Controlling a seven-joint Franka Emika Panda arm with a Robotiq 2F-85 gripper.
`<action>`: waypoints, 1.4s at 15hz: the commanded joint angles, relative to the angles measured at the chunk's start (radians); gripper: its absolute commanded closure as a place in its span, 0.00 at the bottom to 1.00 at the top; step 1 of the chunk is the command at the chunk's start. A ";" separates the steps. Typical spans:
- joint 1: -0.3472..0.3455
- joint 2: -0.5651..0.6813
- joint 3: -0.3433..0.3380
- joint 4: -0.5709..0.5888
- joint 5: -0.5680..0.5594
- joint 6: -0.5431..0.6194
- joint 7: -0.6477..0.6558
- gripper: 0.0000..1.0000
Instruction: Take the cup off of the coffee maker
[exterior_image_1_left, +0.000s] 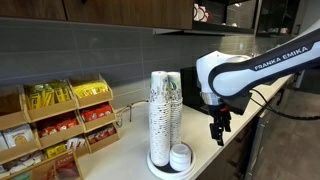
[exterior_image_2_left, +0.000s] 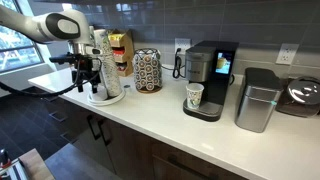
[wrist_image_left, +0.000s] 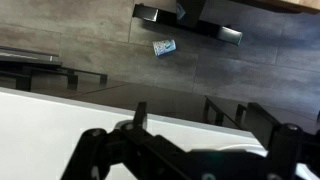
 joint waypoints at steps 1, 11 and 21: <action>0.015 0.001 -0.014 0.001 -0.003 -0.002 0.003 0.00; 0.015 0.001 -0.014 0.001 -0.003 -0.002 0.003 0.00; -0.032 0.041 -0.031 0.013 -0.053 0.041 0.118 0.00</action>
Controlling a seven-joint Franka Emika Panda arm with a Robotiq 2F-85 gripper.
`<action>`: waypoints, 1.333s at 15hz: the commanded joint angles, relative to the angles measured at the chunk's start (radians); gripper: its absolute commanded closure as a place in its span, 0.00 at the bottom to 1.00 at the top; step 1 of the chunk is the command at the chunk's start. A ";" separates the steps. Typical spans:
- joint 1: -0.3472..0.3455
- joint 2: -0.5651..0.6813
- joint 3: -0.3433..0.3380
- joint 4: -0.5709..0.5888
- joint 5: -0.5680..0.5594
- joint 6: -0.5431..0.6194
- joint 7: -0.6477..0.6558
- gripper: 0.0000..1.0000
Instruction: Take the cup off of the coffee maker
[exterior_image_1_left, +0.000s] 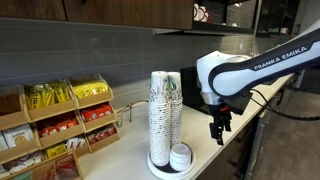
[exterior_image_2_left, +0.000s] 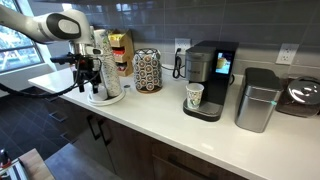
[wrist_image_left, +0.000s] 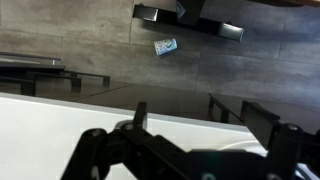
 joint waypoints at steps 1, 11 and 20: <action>-0.050 0.049 -0.048 0.012 -0.066 0.070 0.101 0.00; -0.172 0.159 -0.209 0.009 -0.146 0.354 0.080 0.00; -0.171 0.172 -0.205 0.024 -0.147 0.358 0.093 0.00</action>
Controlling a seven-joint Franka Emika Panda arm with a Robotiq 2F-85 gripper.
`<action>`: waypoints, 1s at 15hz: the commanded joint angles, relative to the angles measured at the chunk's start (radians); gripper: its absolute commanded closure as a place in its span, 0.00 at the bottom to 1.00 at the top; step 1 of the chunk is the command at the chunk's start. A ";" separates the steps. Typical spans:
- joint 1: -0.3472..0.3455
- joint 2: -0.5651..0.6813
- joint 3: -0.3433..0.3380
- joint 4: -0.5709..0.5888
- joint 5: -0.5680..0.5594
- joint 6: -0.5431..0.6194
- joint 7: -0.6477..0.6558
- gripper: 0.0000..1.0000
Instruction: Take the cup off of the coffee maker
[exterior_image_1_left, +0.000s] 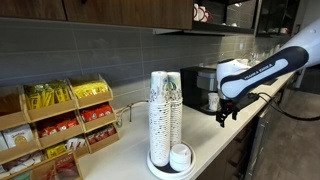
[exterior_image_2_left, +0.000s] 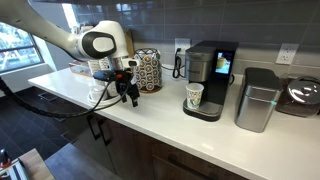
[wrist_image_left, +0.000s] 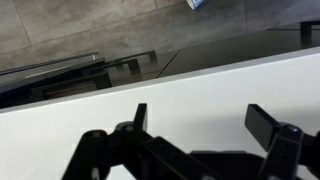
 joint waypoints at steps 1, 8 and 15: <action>0.006 0.000 -0.007 0.002 0.000 -0.003 0.000 0.00; -0.041 0.122 -0.100 0.034 0.158 0.315 -0.213 0.00; -0.125 0.255 -0.061 0.113 0.601 0.535 -0.648 0.00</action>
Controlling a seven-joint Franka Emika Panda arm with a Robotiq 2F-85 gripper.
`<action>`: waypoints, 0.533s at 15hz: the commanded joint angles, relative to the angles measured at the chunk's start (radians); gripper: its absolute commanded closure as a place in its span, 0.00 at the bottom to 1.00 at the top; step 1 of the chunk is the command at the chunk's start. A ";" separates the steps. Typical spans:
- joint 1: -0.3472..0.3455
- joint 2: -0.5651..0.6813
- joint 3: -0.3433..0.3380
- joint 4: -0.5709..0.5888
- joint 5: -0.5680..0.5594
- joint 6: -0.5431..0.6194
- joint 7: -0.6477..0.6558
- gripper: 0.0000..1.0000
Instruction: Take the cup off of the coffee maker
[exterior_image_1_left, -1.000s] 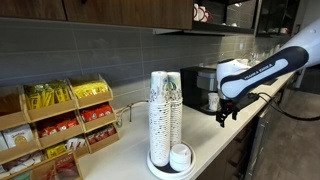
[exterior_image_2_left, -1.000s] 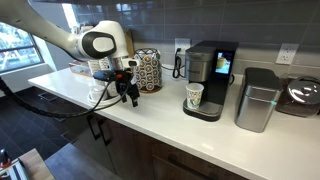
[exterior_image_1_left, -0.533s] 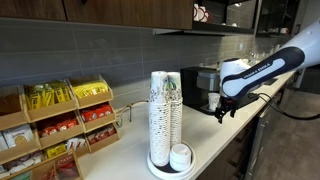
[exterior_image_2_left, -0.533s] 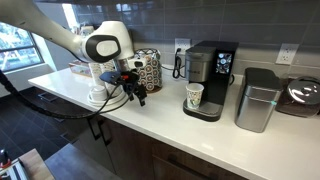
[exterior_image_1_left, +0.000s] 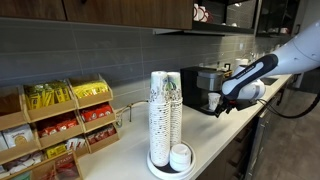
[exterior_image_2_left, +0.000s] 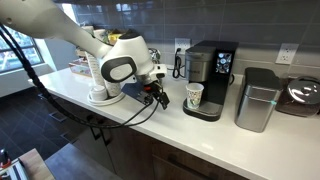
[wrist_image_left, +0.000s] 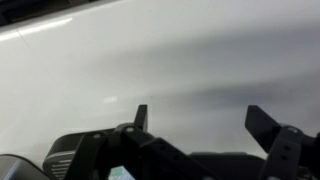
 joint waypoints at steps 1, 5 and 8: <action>-0.046 0.069 0.053 0.068 0.252 0.086 -0.209 0.00; -0.022 0.039 0.029 0.042 0.153 0.054 -0.129 0.00; -0.022 0.038 0.031 0.042 0.153 0.054 -0.129 0.00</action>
